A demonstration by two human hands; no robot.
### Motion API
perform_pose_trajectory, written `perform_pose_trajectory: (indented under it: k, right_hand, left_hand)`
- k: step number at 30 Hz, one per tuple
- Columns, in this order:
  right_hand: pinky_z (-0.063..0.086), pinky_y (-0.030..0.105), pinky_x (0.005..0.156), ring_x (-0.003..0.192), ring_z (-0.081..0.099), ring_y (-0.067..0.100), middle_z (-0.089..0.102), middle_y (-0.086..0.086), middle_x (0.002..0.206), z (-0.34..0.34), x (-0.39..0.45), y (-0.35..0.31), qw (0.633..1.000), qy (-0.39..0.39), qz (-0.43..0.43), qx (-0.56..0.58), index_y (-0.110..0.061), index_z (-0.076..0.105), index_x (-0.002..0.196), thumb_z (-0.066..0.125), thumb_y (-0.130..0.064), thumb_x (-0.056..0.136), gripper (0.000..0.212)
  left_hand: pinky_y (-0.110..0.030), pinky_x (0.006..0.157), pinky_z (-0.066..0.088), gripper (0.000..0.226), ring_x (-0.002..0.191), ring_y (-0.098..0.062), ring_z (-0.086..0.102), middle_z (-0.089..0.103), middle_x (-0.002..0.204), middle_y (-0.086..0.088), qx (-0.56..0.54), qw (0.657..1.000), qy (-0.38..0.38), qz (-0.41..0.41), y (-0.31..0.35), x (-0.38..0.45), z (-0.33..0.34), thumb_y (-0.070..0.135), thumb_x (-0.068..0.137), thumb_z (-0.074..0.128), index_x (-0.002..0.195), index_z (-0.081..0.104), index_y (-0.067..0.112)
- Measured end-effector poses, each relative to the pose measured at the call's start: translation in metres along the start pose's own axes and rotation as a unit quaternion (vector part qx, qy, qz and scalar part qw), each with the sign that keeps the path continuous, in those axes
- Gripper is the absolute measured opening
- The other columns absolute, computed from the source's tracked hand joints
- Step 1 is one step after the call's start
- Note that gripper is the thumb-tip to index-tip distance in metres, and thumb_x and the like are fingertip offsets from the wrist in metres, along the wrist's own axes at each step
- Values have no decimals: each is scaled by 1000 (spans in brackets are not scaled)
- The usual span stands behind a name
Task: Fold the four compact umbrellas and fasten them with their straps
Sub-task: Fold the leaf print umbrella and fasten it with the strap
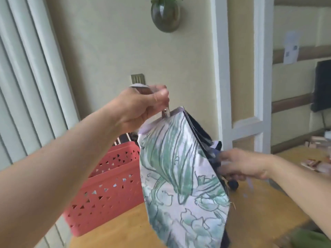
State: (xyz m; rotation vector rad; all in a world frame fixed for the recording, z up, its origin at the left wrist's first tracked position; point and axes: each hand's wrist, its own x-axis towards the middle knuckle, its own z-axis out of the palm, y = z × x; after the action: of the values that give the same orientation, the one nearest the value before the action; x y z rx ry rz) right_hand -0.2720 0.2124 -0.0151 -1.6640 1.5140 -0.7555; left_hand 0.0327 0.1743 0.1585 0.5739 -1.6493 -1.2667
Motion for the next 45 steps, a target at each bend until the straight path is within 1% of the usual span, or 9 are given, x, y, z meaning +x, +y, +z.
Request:
perform_pose_trajectory:
  k: [4, 7, 11, 15, 22, 30, 34, 41, 45]
  right_hand:
    - [54, 41, 58, 77, 66, 43, 70, 23, 117, 27, 17, 34, 997, -60, -12, -45, -15, 74, 114, 73, -32, 81, 37]
    - [39, 29, 49, 64, 52, 28, 70, 24, 106, 38, 26, 49, 996, -85, 1, 4, -11, 73, 115, 68, -22, 82, 35]
    - [28, 25, 46, 53, 42, 14, 65, 12, 84, 35, 38, 57, 993, -69, 19, 89, -4, 72, 113, 70, -14, 90, 25]
    - [28, 30, 51, 50, 44, 12, 62, 5, 64, 5, 53, 44, 991, 24, 7, 132, 6, 63, 97, 70, -13, 96, 21]
    - [34, 20, 41, 51, 45, 15, 56, 12, 72, -17, 84, 38, 921, 56, 51, 382, -9, 59, 99, 68, -39, 85, 34]
    - [33, 20, 41, 53, 44, 16, 59, 14, 76, 2, 102, 56, 934, 85, 15, 346, -10, 63, 94, 73, -30, 82, 25]
    - [32, 19, 41, 53, 44, 14, 60, 12, 75, -1, 106, 54, 936, 108, 1, 334, -10, 66, 99, 65, -20, 98, 10]
    - [33, 19, 41, 49, 45, 12, 61, 12, 73, -23, 100, 43, 945, 145, -19, 293, -9, 68, 105, 64, -16, 98, 11]
    - [32, 21, 43, 50, 44, 12, 60, 15, 77, -26, 101, 39, 955, 165, -43, 244, -5, 70, 106, 63, -12, 99, 12]
  left_hand:
    - [-23, 65, 54, 19, 76, -12, 67, 71, 77, 2, 317, 947, 48, 11, -26, 36, -5, 29, 97, 74, 82, 76, 17]
    - [-36, 65, 45, 37, 74, -20, 53, 62, 81, -6, 420, 904, 75, -17, -55, 62, -13, 51, 96, 69, 82, 76, 18]
    - [-29, 52, 32, 39, 69, -23, 42, 63, 84, -14, 295, 946, 121, -51, -72, 78, -14, 49, 101, 59, 82, 64, 16]
    - [-25, 49, 18, 38, 56, -14, 30, 61, 82, -5, 213, 974, 74, 22, -52, 64, -4, 43, 106, 55, 75, 63, 23]
    - [-24, 59, 52, 17, 73, -10, 65, 78, 107, 7, 106, 993, 26, -48, -66, 30, -26, 40, 95, 65, 99, 68, 23]
    - [-30, 72, 61, 8, 76, -20, 74, 73, 88, -15, 104, 991, -38, -74, -97, 10, -66, 20, 81, 73, 83, 72, 12]
    - [-34, 81, 60, 29, 87, -27, 71, 70, 87, -17, 114, 984, -105, -91, -114, -7, -86, 30, 73, 93, 84, 76, 9]
    - [-29, 71, 58, 21, 79, -24, 66, 68, 84, -15, 16, 984, -10, -177, -175, -47, -103, 17, 77, 87, 92, 74, 9]
    - [-31, 70, 57, 24, 74, -27, 66, 68, 81, -17, 55, 988, -6, -145, -169, -53, -100, 11, 71, 91, 87, 74, 7]
